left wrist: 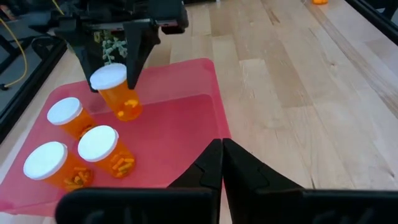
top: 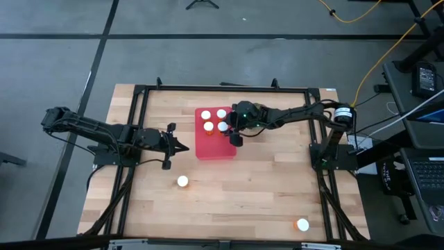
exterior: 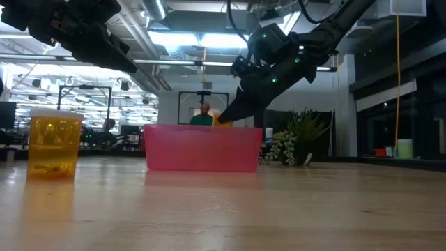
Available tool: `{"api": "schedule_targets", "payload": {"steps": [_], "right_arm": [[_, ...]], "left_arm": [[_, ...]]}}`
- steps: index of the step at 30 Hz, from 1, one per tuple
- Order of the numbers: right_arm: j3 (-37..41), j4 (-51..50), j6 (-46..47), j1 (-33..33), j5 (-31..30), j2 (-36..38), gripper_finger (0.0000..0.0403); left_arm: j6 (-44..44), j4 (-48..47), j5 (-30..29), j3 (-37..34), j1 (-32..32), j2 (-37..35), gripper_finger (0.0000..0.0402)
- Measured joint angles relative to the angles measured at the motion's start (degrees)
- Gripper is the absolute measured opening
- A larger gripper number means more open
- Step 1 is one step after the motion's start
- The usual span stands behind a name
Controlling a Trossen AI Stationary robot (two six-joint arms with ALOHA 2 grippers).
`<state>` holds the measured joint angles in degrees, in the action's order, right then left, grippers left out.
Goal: Pick and place pill bottles into a basket
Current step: Put the orange pill bottle into the red bin
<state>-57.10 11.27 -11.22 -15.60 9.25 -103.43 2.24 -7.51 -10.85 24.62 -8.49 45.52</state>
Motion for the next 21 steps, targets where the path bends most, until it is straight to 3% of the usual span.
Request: {"api": "schedule_targets", "payload": {"steps": [21], "right_arm": [[0.0, 1.9, -1.3, -0.2, 0.0, -3.9, 0.0218]], "left_arm": [[0.0, 0.0, 0.0, 0.0, 0.0, 0.0, 0.0007]]}}
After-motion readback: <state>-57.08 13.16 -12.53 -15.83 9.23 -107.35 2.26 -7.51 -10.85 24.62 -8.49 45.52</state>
